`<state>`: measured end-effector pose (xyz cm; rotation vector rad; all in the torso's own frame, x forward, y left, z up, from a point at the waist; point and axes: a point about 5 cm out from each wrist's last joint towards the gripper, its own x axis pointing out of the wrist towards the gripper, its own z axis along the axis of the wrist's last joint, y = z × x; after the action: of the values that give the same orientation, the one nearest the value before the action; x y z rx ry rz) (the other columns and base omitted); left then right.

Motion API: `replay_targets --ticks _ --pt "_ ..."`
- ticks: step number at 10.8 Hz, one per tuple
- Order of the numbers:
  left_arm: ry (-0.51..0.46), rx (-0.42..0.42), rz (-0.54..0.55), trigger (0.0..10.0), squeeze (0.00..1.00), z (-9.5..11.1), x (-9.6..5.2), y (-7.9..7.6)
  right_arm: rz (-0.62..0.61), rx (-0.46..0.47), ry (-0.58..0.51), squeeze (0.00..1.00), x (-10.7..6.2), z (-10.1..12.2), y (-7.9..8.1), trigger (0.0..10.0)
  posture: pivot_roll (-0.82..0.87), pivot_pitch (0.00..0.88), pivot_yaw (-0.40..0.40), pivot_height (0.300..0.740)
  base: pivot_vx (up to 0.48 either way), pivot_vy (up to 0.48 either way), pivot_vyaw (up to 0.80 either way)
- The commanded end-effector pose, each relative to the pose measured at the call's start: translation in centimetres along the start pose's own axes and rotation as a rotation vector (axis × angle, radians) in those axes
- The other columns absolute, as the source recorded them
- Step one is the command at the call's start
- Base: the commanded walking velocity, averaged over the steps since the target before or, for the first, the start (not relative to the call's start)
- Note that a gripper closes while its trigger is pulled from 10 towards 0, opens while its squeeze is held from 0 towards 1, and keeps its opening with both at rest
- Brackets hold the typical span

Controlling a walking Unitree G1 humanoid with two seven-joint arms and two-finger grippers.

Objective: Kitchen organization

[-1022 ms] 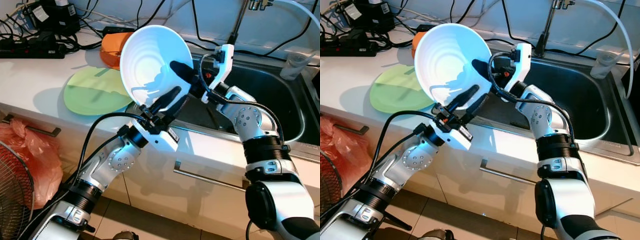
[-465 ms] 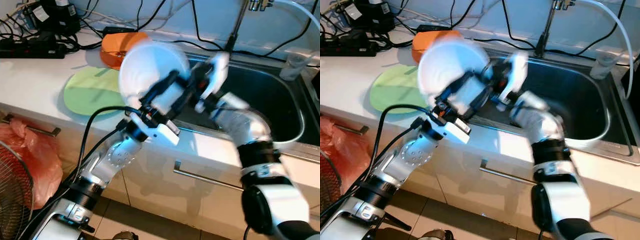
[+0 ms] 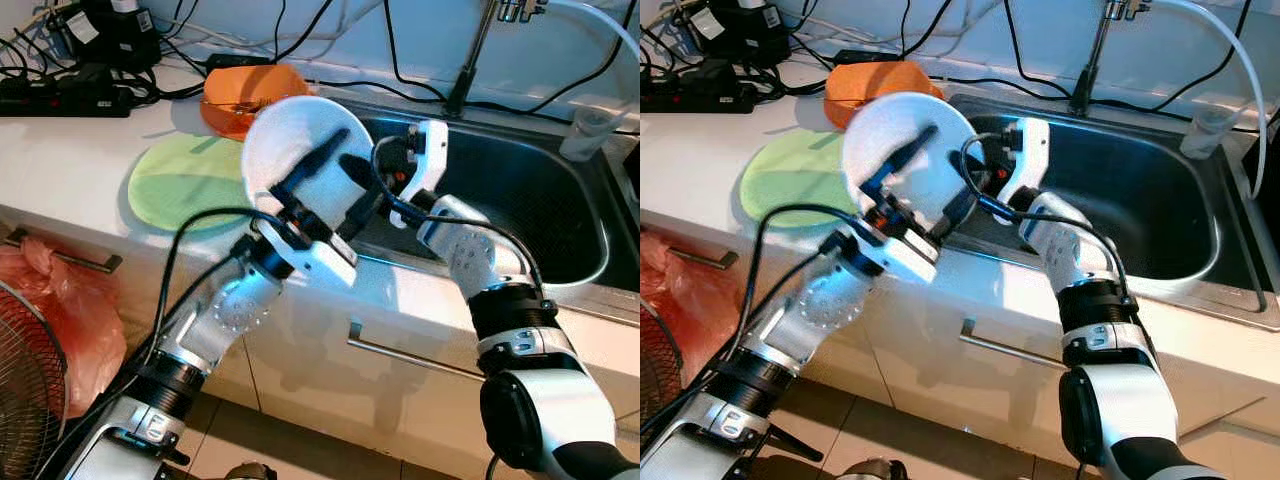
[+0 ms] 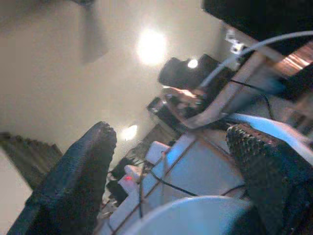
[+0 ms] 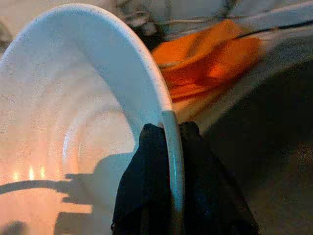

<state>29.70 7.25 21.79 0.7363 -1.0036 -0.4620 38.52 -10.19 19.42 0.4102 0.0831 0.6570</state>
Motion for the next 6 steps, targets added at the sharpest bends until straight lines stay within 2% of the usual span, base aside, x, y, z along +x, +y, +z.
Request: replay_targets --ticks 1,3,4,5,6 --pt "0.017 -0.007 0.038 10.0 1.00 0.0 0.2 1.1 -0.083 -0.025 -0.061 0.00 -0.2 1.1 -0.9 0.0 0.04 0.034 -0.015 0.740 0.000 0.000 0.00" --pt "0.094 -0.020 0.118 10.0 1.00 -0.9 -0.2 2.7 -0.242 -0.079 -0.114 0.00 -0.9 1.8 -2.7 0.0 0.05 0.038 -0.017 0.740 0.000 0.000 0.00" --pt "0.138 -0.061 0.152 10.0 1.00 -1.4 -0.5 3.1 -0.304 -0.109 -0.134 0.00 -1.2 2.2 -3.4 0.0 0.05 0.041 -0.016 0.740 0.000 0.000 0.00" --pt "0.231 -0.142 0.170 10.0 1.00 -2.5 -1.4 2.8 -0.387 -0.178 -0.142 0.00 -1.8 2.5 -4.4 0.0 0.05 0.045 -0.014 0.740 0.000 0.000 0.00" --pt "0.283 -0.180 0.169 10.0 1.00 -3.0 -1.9 2.6 -0.417 -0.210 -0.142 0.00 -2.1 2.5 -4.8 0.0 0.05 0.048 -0.012 0.740 0.000 0.000 0.00"
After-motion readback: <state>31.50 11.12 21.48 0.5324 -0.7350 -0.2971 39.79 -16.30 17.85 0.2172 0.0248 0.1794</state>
